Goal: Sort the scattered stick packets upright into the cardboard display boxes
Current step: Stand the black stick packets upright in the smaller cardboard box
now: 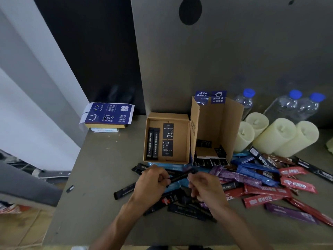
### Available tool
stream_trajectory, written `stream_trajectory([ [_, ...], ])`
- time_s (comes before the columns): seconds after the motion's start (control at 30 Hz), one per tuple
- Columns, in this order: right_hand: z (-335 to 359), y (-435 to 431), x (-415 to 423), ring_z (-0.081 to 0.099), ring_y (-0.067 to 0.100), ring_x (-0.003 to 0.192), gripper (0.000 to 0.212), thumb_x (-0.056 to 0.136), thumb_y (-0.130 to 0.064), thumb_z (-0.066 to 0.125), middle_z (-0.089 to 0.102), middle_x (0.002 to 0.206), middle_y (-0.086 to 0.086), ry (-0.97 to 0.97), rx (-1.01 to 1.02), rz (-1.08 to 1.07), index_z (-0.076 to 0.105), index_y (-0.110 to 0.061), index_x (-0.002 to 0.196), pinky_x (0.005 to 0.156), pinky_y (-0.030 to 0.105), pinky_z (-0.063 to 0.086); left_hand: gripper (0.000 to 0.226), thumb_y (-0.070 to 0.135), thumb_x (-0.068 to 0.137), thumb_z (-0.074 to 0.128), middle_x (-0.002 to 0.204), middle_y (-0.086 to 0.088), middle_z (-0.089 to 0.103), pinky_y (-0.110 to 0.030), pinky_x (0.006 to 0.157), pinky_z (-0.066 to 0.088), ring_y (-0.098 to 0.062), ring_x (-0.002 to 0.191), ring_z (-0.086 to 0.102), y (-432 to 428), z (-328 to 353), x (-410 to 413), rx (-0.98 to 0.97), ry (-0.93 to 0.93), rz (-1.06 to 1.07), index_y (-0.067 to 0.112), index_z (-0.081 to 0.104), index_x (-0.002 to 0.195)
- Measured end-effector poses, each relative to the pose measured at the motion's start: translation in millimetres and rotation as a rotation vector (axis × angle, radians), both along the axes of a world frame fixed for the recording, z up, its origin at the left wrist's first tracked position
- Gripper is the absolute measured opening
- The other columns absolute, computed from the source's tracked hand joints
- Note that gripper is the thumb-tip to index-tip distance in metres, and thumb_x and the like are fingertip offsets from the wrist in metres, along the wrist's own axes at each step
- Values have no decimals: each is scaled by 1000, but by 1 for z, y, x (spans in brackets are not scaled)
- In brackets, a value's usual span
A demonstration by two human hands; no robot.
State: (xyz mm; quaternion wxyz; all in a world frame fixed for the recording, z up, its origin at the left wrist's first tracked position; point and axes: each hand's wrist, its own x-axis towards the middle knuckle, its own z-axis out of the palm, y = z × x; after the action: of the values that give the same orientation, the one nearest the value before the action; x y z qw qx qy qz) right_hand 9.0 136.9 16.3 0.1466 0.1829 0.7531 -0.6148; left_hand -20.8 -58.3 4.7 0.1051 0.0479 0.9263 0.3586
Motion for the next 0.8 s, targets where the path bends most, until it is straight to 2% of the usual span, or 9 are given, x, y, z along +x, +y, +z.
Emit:
stream_trajectory([
  [0.1, 11, -4, 1, 55, 18, 57, 27, 96, -24, 65, 66, 73, 9, 24, -147, 3, 64, 2, 90, 47, 24, 32, 6, 22, 87, 73, 84, 15, 66, -9, 68, 44, 3, 80, 60, -7, 9, 8, 131, -96, -8, 26, 70, 83],
  [0.2, 25, -8, -2, 53, 17, 57, 25, 97, -22, 62, 67, 73, 7, 102, -177, 23, 64, 0, 87, 51, 24, 37, 11, 15, 91, 68, 75, 10, 69, -16, 66, 48, 0, 67, 62, -10, 18, 15, 325, -214, 21, 23, 71, 84],
  [0.3, 34, -10, -12, 52, 13, 54, 26, 97, -23, 62, 65, 67, 6, 120, -173, 14, 65, -1, 83, 49, 21, 39, 21, 9, 98, 57, 80, -3, 72, -18, 63, 48, -8, 62, 61, -13, 26, 18, 485, -235, 103, 18, 74, 90],
  [0.43, 38, -12, -26, 52, 13, 52, 25, 97, -21, 63, 64, 62, 1, 90, -194, 30, 65, -2, 81, 49, 24, 38, 25, 3, 99, 52, 87, -5, 73, -20, 62, 49, -9, 60, 58, -20, 36, 15, 618, -220, 222, 12, 76, 95],
  [0.6, 40, -14, -32, 51, 12, 53, 24, 97, -21, 63, 64, 63, 2, 32, -204, 52, 66, -3, 82, 51, 25, 35, 19, 5, 96, 59, 87, -6, 74, -22, 64, 52, -8, 63, 59, -26, 39, 10, 631, -192, 245, 13, 76, 95],
  [0.7, 41, -18, -32, 52, 12, 54, 23, 97, -21, 64, 67, 71, 6, 48, -174, 78, 67, -1, 84, 53, 27, 37, 14, 12, 93, 66, 88, 5, 75, -21, 72, 54, -5, 75, 67, -23, 39, 3, 533, -148, 117, 20, 77, 96],
  [0.8, 43, -22, -33, 53, 13, 55, 22, 97, -20, 64, 67, 71, 6, 62, -157, 89, 68, -1, 86, 53, 28, 37, 13, 14, 91, 68, 89, 10, 75, -26, 80, 56, -6, 84, 70, -17, 39, -6, 431, -121, 1, 22, 77, 95],
])
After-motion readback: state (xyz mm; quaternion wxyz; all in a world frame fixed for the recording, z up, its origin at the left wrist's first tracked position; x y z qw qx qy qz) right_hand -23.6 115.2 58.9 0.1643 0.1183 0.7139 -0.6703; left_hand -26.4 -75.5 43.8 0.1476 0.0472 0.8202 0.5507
